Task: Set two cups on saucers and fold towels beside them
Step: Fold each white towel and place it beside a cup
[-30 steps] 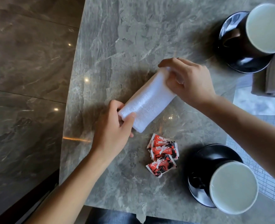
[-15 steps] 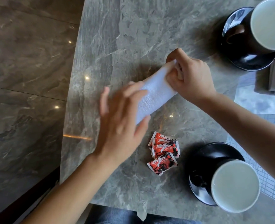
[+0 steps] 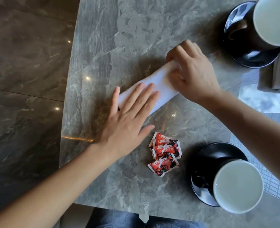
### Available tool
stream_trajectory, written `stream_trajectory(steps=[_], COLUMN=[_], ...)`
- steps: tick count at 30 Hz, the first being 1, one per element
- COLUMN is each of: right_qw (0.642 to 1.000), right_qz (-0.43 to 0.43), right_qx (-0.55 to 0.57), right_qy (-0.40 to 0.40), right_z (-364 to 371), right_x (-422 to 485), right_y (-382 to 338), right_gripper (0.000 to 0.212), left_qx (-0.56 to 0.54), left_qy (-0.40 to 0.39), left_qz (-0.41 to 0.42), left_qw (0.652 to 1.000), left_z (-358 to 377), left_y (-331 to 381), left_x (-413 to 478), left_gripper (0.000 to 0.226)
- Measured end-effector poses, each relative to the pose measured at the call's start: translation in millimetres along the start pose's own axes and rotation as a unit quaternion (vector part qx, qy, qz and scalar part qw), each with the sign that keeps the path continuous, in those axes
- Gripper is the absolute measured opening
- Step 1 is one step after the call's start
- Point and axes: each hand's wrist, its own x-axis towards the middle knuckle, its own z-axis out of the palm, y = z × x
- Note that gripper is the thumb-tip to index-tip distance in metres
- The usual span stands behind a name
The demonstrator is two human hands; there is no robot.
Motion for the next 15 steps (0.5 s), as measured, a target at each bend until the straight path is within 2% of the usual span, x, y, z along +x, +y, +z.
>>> stream_trajectory(steps=[4,7,10,15], right_qw=[0.997,0.991,0.982,0.971], right_qz=[-0.061,-0.108,-0.115,-0.144], right_qx=[-0.034,-0.071,-0.109,-0.143], right_qy=[0.016,-0.035,-0.099,-0.123], right_z=[-4,4,10,14], right_x=[1,1,0,0], right_y=[-12,-20,-18,-2], right_gripper=[0.037,0.045,0.059,0.062], left_qx=[-0.001,0.009,0.018,0.021], left_qy=[0.001,0.001,-0.008,-0.009], left_qz=[0.005,0.012,0.015,0.026], left_qw=[1.000,1.000,1.000,0.999], left_z=[-1,-2,-1,3], left_y=[-2,-4,-6,-14], left_x=[0,1,0,-3], left_gripper=[0.072,0.072,0.076,0.078])
